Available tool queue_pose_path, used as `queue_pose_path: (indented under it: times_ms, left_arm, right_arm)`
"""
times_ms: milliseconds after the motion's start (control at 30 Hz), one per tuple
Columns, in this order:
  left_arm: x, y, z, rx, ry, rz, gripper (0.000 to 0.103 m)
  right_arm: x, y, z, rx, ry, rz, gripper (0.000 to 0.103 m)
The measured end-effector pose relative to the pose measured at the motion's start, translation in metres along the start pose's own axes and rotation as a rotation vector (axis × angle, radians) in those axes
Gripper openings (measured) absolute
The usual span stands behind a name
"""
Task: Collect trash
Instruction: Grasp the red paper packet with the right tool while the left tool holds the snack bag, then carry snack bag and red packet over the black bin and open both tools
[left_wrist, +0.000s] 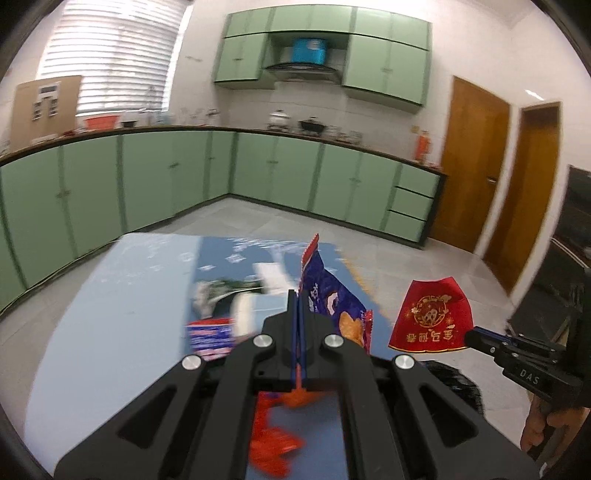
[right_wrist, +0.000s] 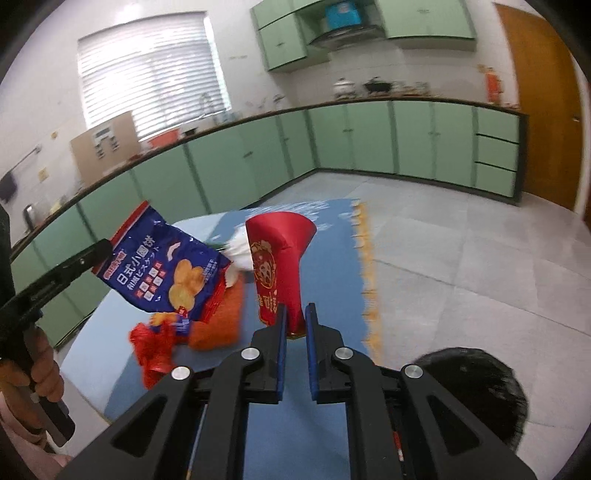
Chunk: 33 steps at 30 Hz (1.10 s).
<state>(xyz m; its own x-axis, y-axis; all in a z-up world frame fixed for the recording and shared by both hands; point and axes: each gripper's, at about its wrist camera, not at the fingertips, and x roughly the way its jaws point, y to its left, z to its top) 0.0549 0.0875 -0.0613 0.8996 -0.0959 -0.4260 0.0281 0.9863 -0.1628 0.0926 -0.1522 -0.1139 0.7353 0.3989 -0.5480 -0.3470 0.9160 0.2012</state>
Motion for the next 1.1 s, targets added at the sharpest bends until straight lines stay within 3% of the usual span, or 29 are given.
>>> queue_pose_path:
  times_ms: [300,433,833,933,1100]
  left_arm:
    - [0.050,-0.121,-0.011,0.113,0.066,-0.265,0.000]
    - [0.074,-0.165,-0.029,0.172,0.119,-0.333,0.000]
    - [0.139,-0.239,-0.083,0.298,0.299,-0.373,0.001]
    - [0.146,-0.248,-0.088,0.308,0.319,-0.375,0.004]
    - [0.150,-0.251,-0.089,0.309,0.331,-0.369,0.021]
  right_arm:
    - [-0.057,-0.096,-0.027,0.147,-0.031,-0.235,0.010]
    - [-0.070,-0.134,-0.045,0.204,-0.012,-0.312,0.010]
    - [-0.065,-0.192,-0.090,0.323,0.079,-0.413,0.011]
    - [-0.062,-0.201,-0.094,0.336,0.105,-0.430,0.013]
    - [-0.059,-0.207,-0.092,0.353,0.109,-0.446,0.025]
